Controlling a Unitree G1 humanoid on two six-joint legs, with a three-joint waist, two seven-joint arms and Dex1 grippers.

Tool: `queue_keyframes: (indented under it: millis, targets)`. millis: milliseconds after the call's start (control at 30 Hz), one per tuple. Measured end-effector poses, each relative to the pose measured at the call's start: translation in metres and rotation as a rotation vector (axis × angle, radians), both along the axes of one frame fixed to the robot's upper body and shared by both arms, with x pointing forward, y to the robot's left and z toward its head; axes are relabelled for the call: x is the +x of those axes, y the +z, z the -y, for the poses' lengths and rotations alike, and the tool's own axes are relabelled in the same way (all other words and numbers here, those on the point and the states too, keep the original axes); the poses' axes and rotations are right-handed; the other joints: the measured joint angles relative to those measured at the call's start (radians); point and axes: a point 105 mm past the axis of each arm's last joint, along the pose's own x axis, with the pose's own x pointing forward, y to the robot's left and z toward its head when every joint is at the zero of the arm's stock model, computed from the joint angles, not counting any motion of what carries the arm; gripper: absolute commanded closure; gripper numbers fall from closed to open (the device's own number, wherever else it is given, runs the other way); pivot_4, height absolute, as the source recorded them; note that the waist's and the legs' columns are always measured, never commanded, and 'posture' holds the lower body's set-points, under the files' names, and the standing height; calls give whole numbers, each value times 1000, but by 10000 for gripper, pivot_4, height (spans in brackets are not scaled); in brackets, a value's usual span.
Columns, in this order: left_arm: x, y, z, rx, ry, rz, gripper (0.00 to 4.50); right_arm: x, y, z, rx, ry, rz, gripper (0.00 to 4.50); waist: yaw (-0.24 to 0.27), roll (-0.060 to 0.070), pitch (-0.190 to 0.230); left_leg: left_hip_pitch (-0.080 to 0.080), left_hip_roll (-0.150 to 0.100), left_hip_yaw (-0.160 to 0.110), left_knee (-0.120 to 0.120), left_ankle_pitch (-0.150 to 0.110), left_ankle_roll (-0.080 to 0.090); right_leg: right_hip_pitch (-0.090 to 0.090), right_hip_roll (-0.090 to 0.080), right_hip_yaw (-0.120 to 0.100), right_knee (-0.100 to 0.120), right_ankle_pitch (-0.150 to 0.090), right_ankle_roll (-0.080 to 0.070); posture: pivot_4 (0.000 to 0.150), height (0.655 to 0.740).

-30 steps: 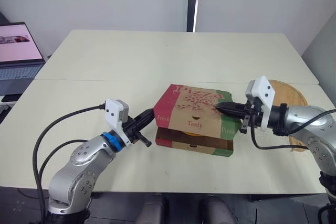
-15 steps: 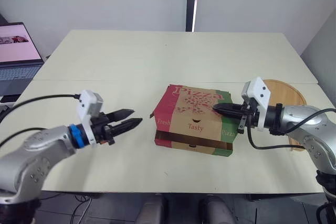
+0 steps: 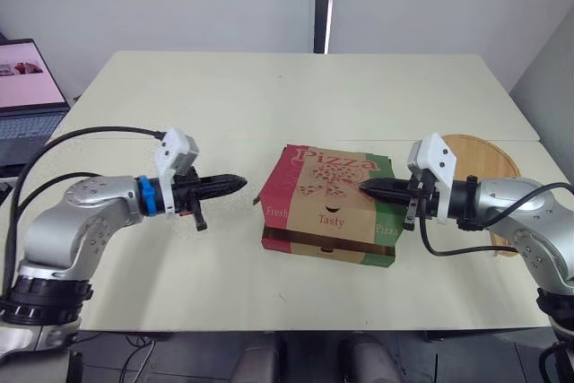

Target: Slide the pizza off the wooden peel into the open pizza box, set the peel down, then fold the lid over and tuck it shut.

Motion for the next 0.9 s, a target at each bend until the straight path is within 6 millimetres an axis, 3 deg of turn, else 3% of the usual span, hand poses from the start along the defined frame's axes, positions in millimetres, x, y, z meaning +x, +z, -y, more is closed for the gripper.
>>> queue_keyframes:
  millis: [167,300,900]
  targets:
    - [2,-14,17,7,-43,-13,44917,1,-1,0,-5,-1,-2,45000,1,0,0,0,0,0,1,0,0,0,0,0,0,0,0,1500,7281]
    - [5,-15,23,7,-49,8,44917,1,-2,-1,-9,1,-4,45000,0,0,0,0,0,0,0,0,0,0,0,0,1,0,0,1500,7281]
    - [2,-38,25,64,-19,6,44917,2,-26,-6,-112,16,49,45000,0,0,0,0,0,0,1,0,0,0,0,0,1,0,0,1500,7281]
